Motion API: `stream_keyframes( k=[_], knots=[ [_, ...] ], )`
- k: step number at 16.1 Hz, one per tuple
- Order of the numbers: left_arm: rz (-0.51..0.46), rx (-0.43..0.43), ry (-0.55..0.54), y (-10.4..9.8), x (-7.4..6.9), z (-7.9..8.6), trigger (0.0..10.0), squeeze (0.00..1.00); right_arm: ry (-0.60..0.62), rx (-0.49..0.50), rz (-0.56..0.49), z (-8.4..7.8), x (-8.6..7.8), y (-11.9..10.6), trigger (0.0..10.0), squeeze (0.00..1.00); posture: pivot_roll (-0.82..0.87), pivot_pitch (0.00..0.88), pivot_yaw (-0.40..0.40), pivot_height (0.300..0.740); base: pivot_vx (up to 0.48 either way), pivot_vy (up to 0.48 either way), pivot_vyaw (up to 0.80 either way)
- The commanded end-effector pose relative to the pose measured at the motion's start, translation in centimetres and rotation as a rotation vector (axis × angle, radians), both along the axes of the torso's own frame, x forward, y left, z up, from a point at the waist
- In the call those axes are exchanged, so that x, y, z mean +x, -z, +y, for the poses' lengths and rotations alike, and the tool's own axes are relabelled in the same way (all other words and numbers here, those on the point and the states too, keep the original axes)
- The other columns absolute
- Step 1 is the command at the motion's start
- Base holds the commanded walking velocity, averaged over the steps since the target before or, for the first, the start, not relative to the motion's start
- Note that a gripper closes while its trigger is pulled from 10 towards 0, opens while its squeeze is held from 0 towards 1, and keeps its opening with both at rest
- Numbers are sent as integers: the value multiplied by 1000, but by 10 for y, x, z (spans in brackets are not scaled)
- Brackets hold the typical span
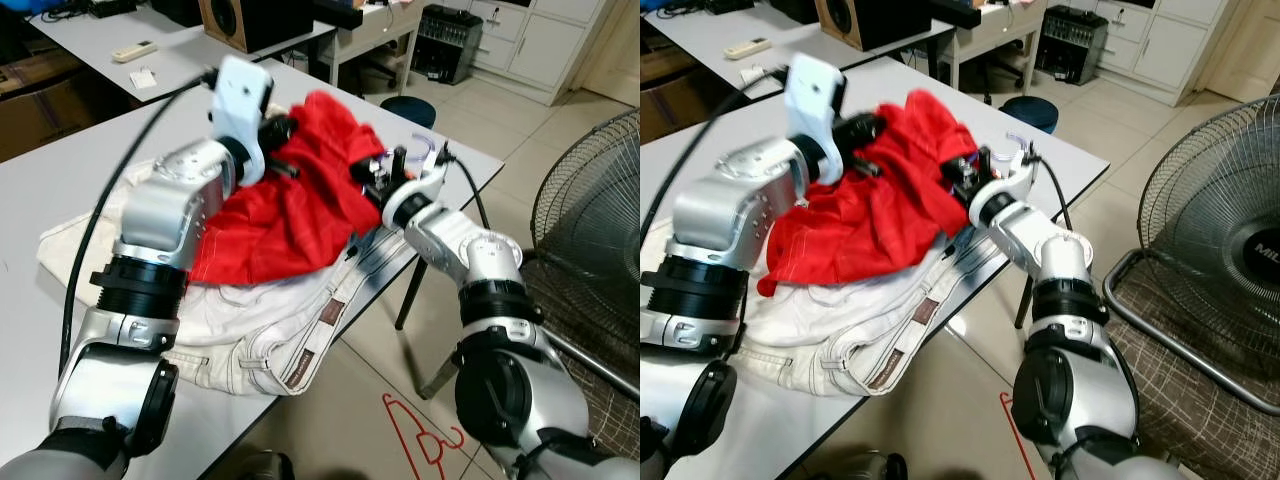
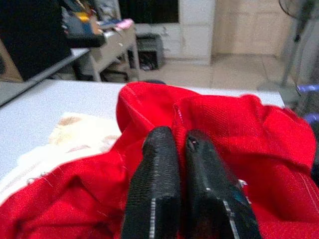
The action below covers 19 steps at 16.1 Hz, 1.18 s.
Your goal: Hang hanger
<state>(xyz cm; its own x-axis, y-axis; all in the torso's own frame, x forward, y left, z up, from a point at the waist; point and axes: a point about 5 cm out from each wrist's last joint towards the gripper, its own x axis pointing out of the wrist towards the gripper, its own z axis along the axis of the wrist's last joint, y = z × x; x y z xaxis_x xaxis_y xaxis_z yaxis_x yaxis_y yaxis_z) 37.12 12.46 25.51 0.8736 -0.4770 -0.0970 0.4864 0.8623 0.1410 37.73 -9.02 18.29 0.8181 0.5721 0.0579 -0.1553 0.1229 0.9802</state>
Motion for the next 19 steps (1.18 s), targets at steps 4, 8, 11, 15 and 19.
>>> stream_keyframes(
  k=[4,8,11,15,19],
  knots=[
    [86,48,24,8,-1,20,10000,1000,15,-48,-22,-6,-3,-9,10000,0,115,31,18,740,0,0,0],
    [219,-15,157,13,-18,41,10000,0,42,-55,-36,-14,1,-16,10000,0,117,27,8,740,0,0,0],
    [180,-223,115,-10,-22,66,10000,0,52,-136,-119,-17,3,-30,10000,0,120,19,4,740,0,0,0],
    [-97,-92,-148,-52,-23,113,10000,0,68,-538,-487,-17,-14,-65,10000,0,148,32,4,740,0,0,0],
    [-116,-31,-214,-61,-40,131,10000,0,57,-674,-723,-22,-46,-95,10000,0,150,40,9,740,0,0,769]
  ],
)
